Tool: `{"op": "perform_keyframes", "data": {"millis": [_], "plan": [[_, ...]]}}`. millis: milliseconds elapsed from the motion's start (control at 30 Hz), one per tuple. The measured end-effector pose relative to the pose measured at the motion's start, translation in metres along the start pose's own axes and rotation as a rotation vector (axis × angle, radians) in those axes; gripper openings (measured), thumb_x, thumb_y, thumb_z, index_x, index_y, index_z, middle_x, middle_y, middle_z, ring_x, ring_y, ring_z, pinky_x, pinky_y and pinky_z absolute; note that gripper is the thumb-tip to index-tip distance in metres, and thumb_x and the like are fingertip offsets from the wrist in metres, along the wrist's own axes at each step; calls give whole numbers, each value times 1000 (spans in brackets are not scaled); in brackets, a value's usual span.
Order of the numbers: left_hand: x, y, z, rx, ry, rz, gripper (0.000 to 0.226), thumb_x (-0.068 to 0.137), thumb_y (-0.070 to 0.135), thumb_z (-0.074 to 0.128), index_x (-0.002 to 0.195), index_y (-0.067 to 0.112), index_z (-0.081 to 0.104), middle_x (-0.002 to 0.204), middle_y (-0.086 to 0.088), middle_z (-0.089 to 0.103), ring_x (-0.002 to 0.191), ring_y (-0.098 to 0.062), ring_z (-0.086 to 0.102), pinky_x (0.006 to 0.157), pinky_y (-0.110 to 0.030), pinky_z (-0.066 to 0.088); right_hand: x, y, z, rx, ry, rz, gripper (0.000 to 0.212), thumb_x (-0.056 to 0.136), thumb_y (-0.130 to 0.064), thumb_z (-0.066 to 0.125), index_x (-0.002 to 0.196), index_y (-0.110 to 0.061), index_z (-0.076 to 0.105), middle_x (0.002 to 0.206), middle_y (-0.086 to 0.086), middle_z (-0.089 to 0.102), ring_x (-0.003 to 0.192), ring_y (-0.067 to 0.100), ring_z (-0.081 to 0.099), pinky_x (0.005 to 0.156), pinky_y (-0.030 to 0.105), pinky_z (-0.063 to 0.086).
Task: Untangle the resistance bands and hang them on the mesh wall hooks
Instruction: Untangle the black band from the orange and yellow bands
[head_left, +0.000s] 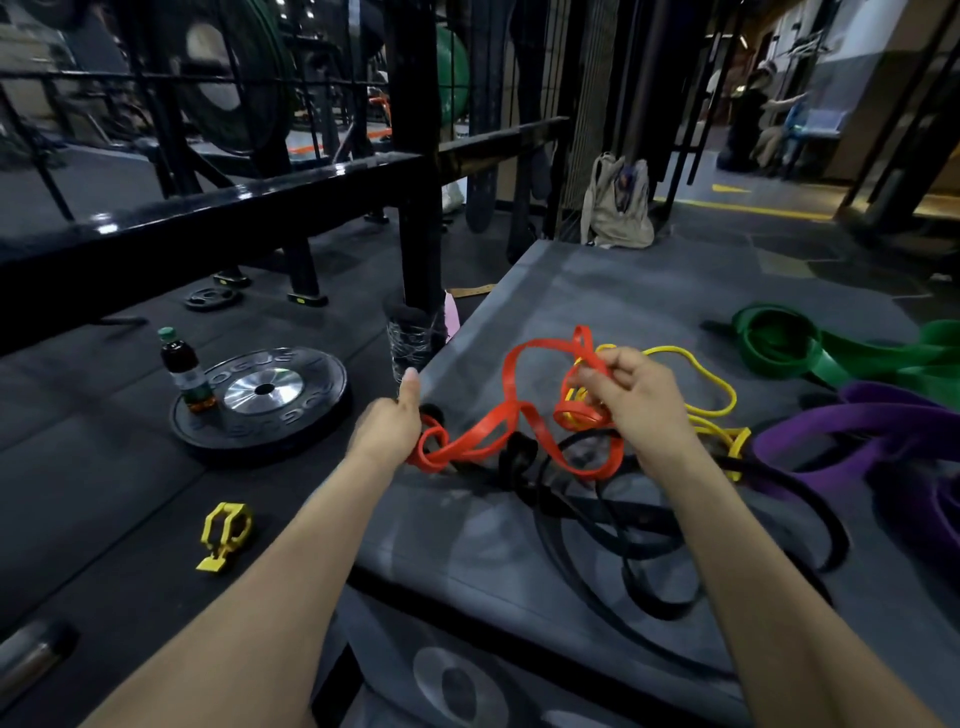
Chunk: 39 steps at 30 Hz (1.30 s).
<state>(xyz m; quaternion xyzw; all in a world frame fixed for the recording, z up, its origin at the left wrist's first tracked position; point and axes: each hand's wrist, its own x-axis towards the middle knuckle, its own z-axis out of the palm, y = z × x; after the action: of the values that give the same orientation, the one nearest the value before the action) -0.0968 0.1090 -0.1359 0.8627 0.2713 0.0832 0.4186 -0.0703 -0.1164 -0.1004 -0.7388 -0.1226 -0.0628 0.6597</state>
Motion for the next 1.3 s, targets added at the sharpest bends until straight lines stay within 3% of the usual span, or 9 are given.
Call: {"op": "perform_keyframes", "data": {"millis": [100, 200, 333, 433, 667, 833, 1067, 1200, 1300], "plan": [[0, -3, 0, -65, -28, -29, 79, 92, 62, 24, 98, -5, 65, 94, -20, 65, 88, -33, 60, 79, -36, 47, -10, -4, 7, -268, -291, -58, 22, 77, -9, 74, 91, -20, 62, 80, -7, 58, 67, -5, 52, 70, 17, 43], [-2, -6, -2, -136, -60, -78, 77, 90, 64, 32, 103, -4, 65, 101, -21, 66, 94, -33, 62, 83, -36, 49, -20, -3, 22, -573, -533, -143, 63, 65, -27, 84, 121, -21, 58, 112, -10, 54, 104, 3, 51, 95, 15, 37], [-17, 2, -8, -530, -217, -191, 50, 93, 53, 44, 84, 6, 59, 72, -8, 61, 56, -20, 60, 44, -24, 51, -28, 1, 46, -894, -533, -263, 53, 65, -41, 80, 113, -29, 60, 98, -8, 59, 98, 15, 48, 91, 32, 39], [-22, 2, -16, -691, -425, -260, 45, 86, 56, 52, 69, 15, 56, 56, 1, 55, 39, -9, 52, 42, -17, 46, -24, 4, 50, -715, -457, -234, 17, 74, -36, 75, 78, -29, 60, 67, -6, 53, 68, 9, 49, 68, 31, 42], [-24, 9, -30, -868, -678, -282, 43, 71, 62, 59, 63, 20, 64, 48, 11, 49, 34, -1, 40, 37, -8, 38, -7, -4, 35, -231, -68, -110, 26, 95, -15, 50, 71, -18, 58, 58, -5, 57, 48, -8, 52, 57, 8, 39], [-29, 6, -21, -734, -768, -17, 34, 62, 31, 71, 93, 21, 64, 82, 7, 60, 72, -4, 52, 71, -17, 43, 2, 5, 28, -168, 92, -7, 33, 95, -28, 51, 63, -20, 58, 54, 4, 55, 50, 15, 51, 61, 37, 44], [-29, 13, -7, -724, -447, 56, 10, 83, 11, 66, 85, 20, 66, 82, 4, 67, 82, -10, 61, 84, -24, 44, 2, 2, 27, -103, 129, 26, 35, 93, -29, 54, 61, -18, 60, 44, -4, 52, 43, 12, 47, 56, 34, 42], [-31, 18, 1, -916, -533, 59, 7, 92, 17, 55, 97, 16, 60, 83, 0, 65, 72, -10, 64, 73, -22, 51, 3, -5, 18, 226, 163, 218, 32, 92, -29, 56, 69, -7, 60, 61, 10, 53, 57, 26, 51, 65, 55, 53], [-32, 21, 4, -880, -566, 24, 8, 91, 28, 55, 90, 21, 56, 69, 9, 60, 49, -6, 57, 59, -21, 50, 5, -7, 8, 341, 163, 245, 25, 93, -23, 55, 73, -9, 58, 60, 7, 57, 49, 20, 54, 56, 47, 56]]}}
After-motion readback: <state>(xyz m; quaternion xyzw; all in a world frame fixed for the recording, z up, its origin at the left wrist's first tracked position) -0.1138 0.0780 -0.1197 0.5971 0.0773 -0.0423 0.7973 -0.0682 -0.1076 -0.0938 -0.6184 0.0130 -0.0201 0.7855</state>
